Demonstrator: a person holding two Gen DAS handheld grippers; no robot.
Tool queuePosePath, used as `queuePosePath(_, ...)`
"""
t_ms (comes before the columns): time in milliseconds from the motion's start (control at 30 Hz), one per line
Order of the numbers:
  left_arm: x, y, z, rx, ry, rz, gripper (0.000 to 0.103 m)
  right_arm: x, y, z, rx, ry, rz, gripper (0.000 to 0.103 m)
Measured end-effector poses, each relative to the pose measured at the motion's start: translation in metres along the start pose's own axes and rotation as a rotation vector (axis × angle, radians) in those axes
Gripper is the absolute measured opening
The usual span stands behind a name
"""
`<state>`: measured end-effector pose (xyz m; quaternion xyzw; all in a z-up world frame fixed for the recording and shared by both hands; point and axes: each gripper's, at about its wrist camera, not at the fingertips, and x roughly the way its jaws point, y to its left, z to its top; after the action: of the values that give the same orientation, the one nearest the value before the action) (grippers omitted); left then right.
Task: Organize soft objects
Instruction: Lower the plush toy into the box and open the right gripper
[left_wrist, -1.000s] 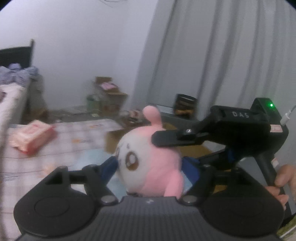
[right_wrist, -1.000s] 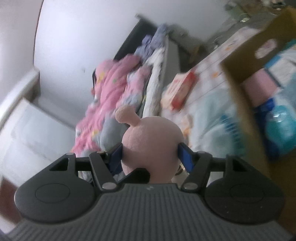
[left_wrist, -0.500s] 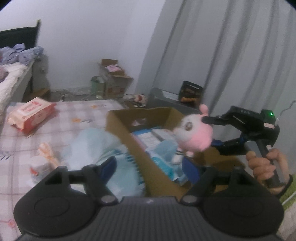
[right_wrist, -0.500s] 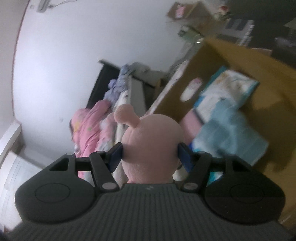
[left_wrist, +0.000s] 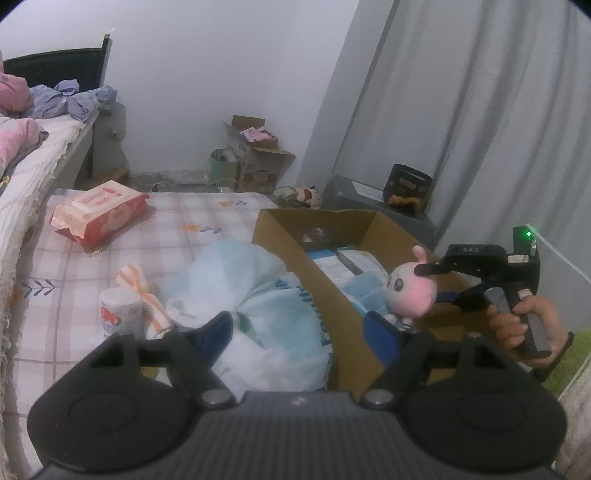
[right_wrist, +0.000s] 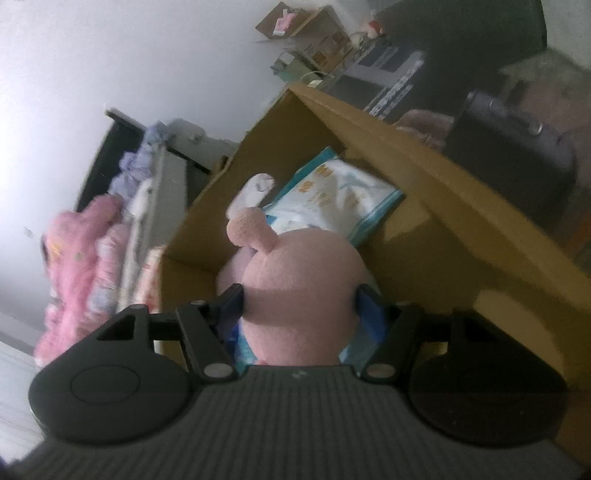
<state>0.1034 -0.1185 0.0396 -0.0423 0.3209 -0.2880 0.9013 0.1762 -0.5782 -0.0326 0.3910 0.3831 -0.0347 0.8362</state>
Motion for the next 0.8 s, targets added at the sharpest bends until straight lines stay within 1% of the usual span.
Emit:
queuePosePath(67, -0.001, -0.001, -0.001, 0.000, 0.001, -0.005, 0.079, -0.005, 0.005, 0.001, -0.044, -0.021, -0.053, 0.068)
queuePosePath(100, -0.001, -0.001, -0.001, 0.002, 0.001, -0.007, 0.079, -0.006, 0.008, 0.001, -0.067, -0.032, -0.078, 0.071)
queuePosePath(167, -0.001, -0.001, -0.002, 0.007, 0.000, -0.010, 0.079, -0.013, 0.012, 0.001, -0.093, -0.049, -0.112, 0.072)
queuePosePath(267, -0.001, 0.000, -0.003, 0.006, -0.002, -0.011, 0.079, -0.021, 0.016, -0.001, -0.125, -0.072, -0.153, 0.075)
queuePosePath(367, -0.001, 0.002, -0.003, 0.005, -0.001, -0.006, 0.079, -0.034, 0.021, -0.005, -0.156, -0.105, -0.184, 0.075)
queuePosePath(533, -0.006, 0.007, -0.005, -0.006, -0.004, 0.006, 0.079, -0.042, 0.028, -0.012, -0.218, -0.149, -0.241, 0.075)
queuePosePath(633, -0.010, 0.011, -0.007, -0.007, -0.010, 0.017, 0.079, -0.042, 0.032, -0.015, -0.231, -0.139, -0.245, 0.075)
queuePosePath(700, -0.014, 0.013, -0.007, -0.006, -0.014, 0.026, 0.079, -0.043, 0.034, -0.017, -0.222, -0.116, -0.240, 0.075)
queuePosePath(800, -0.022, 0.015, -0.009, 0.000, -0.020, 0.042, 0.079, -0.042, 0.033, -0.018, -0.180, -0.064, -0.197, 0.075)
